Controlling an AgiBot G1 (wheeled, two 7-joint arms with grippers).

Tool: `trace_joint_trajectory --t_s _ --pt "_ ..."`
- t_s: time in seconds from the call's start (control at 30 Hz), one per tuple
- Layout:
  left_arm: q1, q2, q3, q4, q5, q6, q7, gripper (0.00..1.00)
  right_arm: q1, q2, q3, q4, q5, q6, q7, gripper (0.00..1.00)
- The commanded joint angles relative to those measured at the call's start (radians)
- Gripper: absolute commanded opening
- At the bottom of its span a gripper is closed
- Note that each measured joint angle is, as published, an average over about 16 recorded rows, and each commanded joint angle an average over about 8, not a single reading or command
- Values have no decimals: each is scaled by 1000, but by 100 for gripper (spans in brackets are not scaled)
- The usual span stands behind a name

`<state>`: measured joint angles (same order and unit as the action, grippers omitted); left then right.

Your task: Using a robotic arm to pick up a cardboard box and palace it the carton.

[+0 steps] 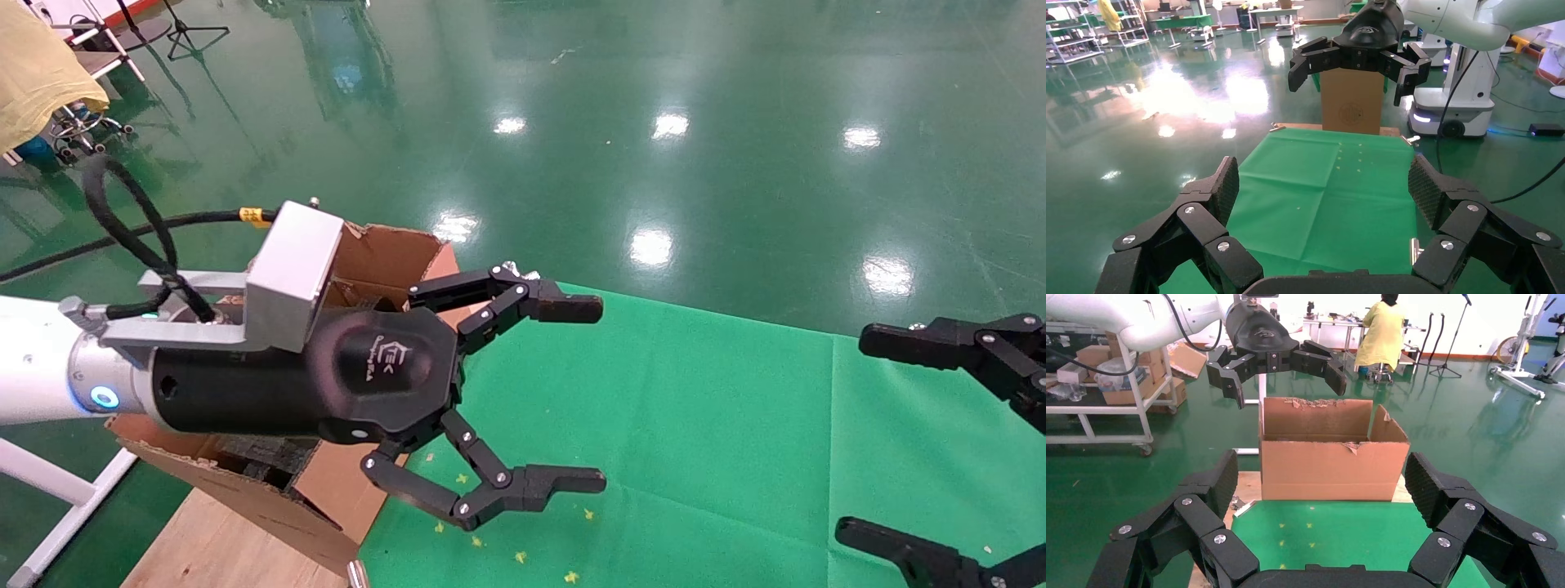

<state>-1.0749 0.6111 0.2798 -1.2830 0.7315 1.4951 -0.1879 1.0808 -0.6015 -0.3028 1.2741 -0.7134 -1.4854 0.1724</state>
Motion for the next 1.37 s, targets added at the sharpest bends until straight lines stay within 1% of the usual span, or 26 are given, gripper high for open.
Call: trace_joint_trajectory --t_s 0.03,1.37 --pt "0 0 0 0 0 0 0 100 0 0 0 0 0 0 0 100" --pt "0 0 0 0 0 0 0 100 0 0 0 0 0 0 0 100"
